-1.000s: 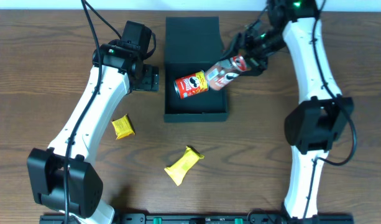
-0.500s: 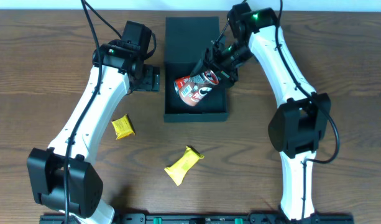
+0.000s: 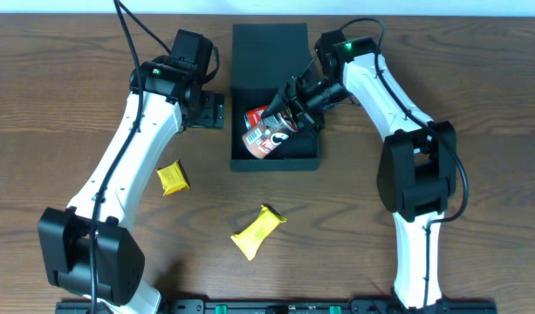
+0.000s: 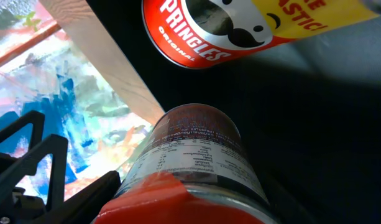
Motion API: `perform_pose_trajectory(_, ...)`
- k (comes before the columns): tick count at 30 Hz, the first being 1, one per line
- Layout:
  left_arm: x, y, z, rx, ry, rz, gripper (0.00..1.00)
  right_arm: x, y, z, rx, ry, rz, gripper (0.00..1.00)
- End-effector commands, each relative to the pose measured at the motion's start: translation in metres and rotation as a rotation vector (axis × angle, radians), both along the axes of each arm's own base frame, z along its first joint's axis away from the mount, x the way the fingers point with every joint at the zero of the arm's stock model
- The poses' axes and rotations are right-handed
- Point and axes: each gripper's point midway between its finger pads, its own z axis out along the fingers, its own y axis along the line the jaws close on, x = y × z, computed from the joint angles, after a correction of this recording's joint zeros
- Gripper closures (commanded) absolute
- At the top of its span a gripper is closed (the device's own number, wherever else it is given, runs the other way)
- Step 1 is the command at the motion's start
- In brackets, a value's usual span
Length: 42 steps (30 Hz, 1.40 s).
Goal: Pack container
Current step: 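Lower the second can into the box beside the first and release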
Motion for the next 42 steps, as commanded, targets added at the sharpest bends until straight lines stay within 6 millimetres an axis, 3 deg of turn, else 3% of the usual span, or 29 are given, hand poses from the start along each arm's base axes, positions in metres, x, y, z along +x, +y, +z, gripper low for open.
perform_pose_trajectory(1, 0.001, -0.001, 0.0, -0.005, 0.005, 0.007, 0.05, -0.001, 0.0, 0.004, -0.01, -0.002, -0.007, 0.26)
perform_pose_trajectory(8, -0.002, 0.0, -0.001, -0.001, 0.017, 0.007, 0.05, 0.0, -0.006, -0.004, -0.07, -0.01, -0.008, 0.25)
perform_pose_trajectory(12, -0.002, 0.0, -0.001, -0.001, 0.018, 0.007, 0.05, -0.003, -0.008, -0.006, -0.09, 0.001, -0.006, 0.19)
perform_pose_trajectory(17, -0.002, 0.0, -0.001, -0.001, 0.017, 0.007, 0.04, -0.008, -0.007, -0.007, -0.099, 0.015, 0.003, 0.2)
perform_pose_trajectory(22, -0.002, 0.0, -0.001, 0.0, 0.021, 0.007, 0.05, -0.008, -0.016, -0.019, -0.195, -0.006, 0.012, 0.3)
perform_pose_trajectory(25, -0.002, 0.0, -0.001, 0.0, 0.021, 0.006, 0.04, -0.007, -0.022, -0.024, -0.243, -0.016, 0.013, 0.21)
perform_pose_trajectory(29, -0.002, 0.0, -0.001, 0.0, 0.021, 0.007, 0.05, -0.004, -0.035, -0.034, -0.33, -0.037, 0.009, 0.23)
perform_pose_trajectory(31, -0.002, 0.0, -0.001, 0.0, 0.021, 0.007, 0.05, -0.003, -0.04, -0.036, -0.361, -0.044, 0.009, 0.18)
perform_pose_trajectory(36, -0.002, 0.0, -0.001, 0.0, 0.021, 0.006, 0.05, 0.0, -0.041, -0.036, -0.358, -0.041, -0.009, 0.16)
perform_pose_trajectory(38, -0.002, 0.0, -0.001, 0.0, 0.021, 0.007, 0.05, 0.003, -0.038, -0.034, -0.331, -0.048, -0.015, 0.09)
perform_pose_trajectory(42, -0.002, 0.0, -0.001, 0.0, 0.021, 0.006, 0.05, 0.012, -0.038, -0.032, -0.304, -0.063, -0.038, 0.15)
